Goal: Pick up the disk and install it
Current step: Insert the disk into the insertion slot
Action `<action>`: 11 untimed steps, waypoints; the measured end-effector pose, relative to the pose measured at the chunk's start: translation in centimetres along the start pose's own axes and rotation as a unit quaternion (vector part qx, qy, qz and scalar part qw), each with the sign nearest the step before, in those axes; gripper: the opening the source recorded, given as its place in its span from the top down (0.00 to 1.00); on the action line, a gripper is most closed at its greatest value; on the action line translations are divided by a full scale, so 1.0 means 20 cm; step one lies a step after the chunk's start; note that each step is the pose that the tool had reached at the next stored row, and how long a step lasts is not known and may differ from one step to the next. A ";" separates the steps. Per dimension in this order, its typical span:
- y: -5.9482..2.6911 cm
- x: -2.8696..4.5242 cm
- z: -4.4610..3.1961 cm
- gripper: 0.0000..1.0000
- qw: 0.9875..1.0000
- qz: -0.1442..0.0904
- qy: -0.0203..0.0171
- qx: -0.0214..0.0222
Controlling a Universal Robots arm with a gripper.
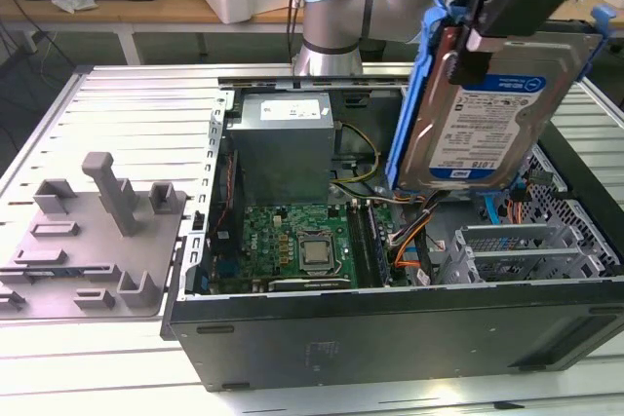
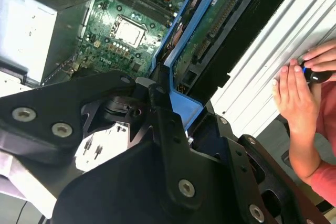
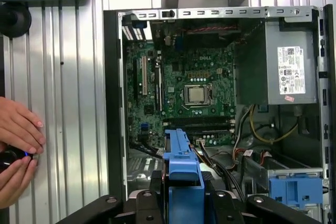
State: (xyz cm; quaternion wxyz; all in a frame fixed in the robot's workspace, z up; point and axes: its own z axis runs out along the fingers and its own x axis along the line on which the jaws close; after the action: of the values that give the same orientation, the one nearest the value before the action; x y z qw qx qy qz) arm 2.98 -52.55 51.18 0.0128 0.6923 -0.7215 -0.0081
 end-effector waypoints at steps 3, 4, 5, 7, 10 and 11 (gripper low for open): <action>-0.067 0.008 0.001 0.63 1.000 -0.001 0.000 0.000; -0.080 0.009 0.001 0.63 1.000 -0.001 0.000 0.000; -0.096 0.012 0.001 0.63 1.000 -0.001 -0.001 0.000; -0.137 0.019 0.001 0.63 1.000 -0.001 -0.001 0.000; -0.182 0.027 0.001 0.63 1.000 -0.001 -0.001 0.000; -0.199 0.031 0.002 0.63 1.000 -0.001 -0.001 0.001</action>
State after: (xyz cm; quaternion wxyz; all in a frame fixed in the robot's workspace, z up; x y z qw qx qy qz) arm 6.94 -53.32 51.03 0.0117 0.6932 -0.7206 -0.0084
